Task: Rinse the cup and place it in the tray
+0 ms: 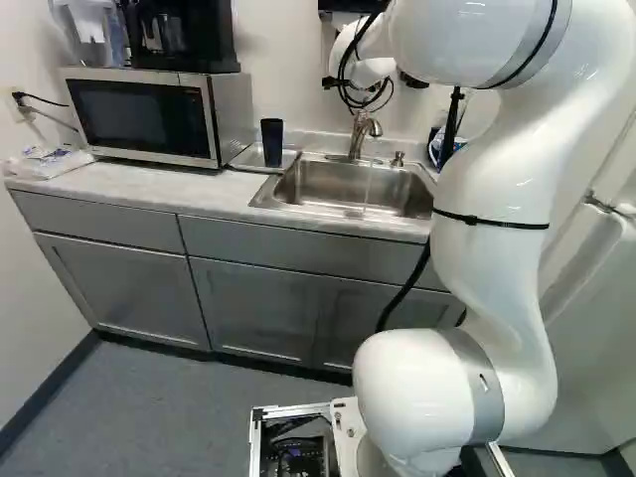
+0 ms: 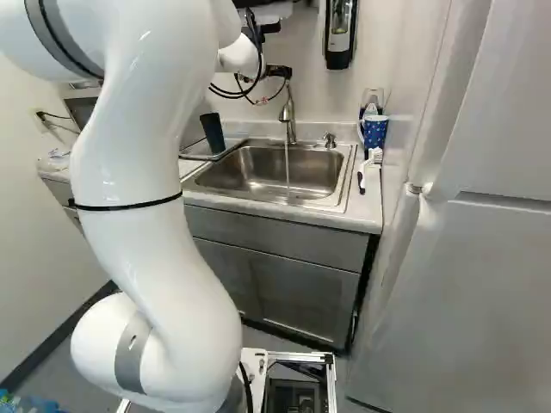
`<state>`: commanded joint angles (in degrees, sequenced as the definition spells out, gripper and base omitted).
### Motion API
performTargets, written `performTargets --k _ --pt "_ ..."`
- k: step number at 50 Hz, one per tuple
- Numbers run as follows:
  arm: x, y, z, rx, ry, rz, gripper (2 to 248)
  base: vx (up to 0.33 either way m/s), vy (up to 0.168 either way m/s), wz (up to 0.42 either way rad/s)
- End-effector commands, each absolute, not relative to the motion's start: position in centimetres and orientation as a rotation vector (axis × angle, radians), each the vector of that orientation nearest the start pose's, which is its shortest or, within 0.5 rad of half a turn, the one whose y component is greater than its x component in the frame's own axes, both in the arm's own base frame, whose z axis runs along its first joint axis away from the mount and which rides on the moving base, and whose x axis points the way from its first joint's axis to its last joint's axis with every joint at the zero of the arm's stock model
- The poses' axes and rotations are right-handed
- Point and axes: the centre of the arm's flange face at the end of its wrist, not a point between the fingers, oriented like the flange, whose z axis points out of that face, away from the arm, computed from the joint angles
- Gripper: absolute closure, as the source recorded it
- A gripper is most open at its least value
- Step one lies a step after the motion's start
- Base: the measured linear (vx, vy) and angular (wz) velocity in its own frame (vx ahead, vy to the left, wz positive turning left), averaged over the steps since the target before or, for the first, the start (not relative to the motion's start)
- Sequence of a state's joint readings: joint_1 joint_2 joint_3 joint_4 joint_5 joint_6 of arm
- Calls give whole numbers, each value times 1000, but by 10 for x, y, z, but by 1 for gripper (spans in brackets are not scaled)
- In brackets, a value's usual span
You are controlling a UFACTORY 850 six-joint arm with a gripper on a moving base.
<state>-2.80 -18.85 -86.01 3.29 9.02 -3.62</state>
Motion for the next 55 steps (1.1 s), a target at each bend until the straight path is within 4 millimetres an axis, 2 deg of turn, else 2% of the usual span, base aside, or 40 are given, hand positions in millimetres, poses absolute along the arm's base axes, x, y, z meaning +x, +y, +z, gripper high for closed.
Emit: performTargets --k 27,55 --pt "662 -33 683 -2521 68 -1936 3 0 0 0" --pt "649 -33 680 -2571 67 -1864 3 0 0 0"
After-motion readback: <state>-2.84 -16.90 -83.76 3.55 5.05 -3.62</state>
